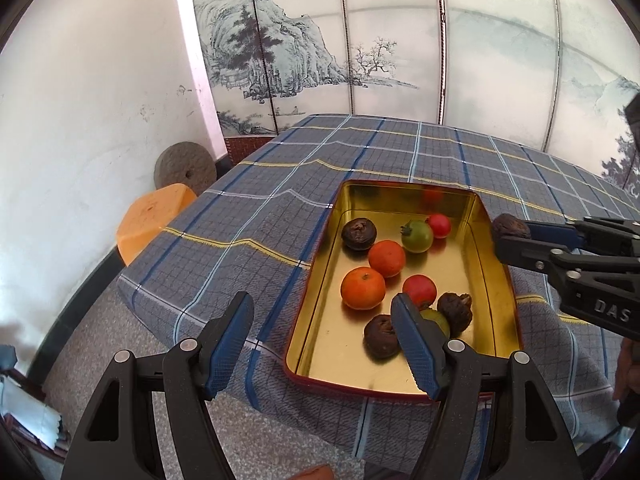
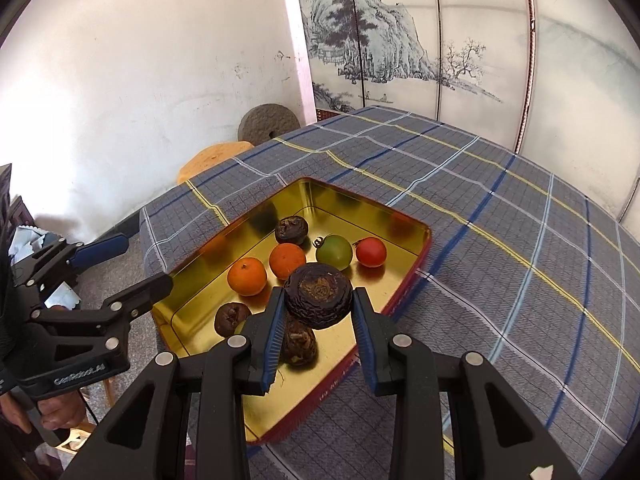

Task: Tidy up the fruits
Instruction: 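Carry the brown fruit in the right gripper into the tin and release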

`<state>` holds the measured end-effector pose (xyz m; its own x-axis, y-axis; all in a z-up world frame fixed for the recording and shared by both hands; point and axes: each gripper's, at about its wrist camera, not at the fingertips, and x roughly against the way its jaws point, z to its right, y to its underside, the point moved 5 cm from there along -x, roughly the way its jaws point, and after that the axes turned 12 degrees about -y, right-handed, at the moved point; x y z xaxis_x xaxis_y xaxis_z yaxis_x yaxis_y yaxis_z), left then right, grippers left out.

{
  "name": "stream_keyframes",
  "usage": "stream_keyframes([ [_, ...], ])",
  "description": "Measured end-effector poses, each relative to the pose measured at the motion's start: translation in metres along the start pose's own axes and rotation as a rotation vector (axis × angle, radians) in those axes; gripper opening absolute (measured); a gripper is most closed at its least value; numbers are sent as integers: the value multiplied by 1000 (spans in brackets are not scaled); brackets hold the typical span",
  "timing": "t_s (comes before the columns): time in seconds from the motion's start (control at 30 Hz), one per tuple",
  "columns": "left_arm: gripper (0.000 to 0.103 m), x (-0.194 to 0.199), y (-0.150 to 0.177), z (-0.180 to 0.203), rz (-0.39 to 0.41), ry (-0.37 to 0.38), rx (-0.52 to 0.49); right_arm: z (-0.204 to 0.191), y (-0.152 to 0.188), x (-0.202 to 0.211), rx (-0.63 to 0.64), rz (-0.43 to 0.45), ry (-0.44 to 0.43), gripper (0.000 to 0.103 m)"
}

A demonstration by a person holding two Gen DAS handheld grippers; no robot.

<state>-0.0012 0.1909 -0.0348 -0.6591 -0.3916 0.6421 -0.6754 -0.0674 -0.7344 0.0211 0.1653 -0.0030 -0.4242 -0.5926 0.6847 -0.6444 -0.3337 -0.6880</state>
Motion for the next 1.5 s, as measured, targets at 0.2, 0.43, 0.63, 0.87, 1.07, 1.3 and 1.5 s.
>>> stream_keyframes([
  [0.2,73,3,0,-1,17,14,-14,0,-2,-16,-5,-19,-7,30],
  [0.43,76,2,1,-1,22,13,-17,0,-2,-25,-7,-35,-7,30],
  [0.63,77,0,2,-1,15,14,-16,0,-2,-30,-13,-43,-7,31],
  [0.87,77,-2,4,-4,6,9,-11,0,-8,-30,-12,-20,-7,34],
  [1.07,77,-2,4,-5,7,7,-11,-8,-12,-11,2,48,-16,54],
  [1.3,77,4,1,-6,24,-1,-15,-26,-6,25,47,142,3,67],
  [1.5,77,8,-1,-5,29,2,-11,-32,2,53,69,201,52,73],
])
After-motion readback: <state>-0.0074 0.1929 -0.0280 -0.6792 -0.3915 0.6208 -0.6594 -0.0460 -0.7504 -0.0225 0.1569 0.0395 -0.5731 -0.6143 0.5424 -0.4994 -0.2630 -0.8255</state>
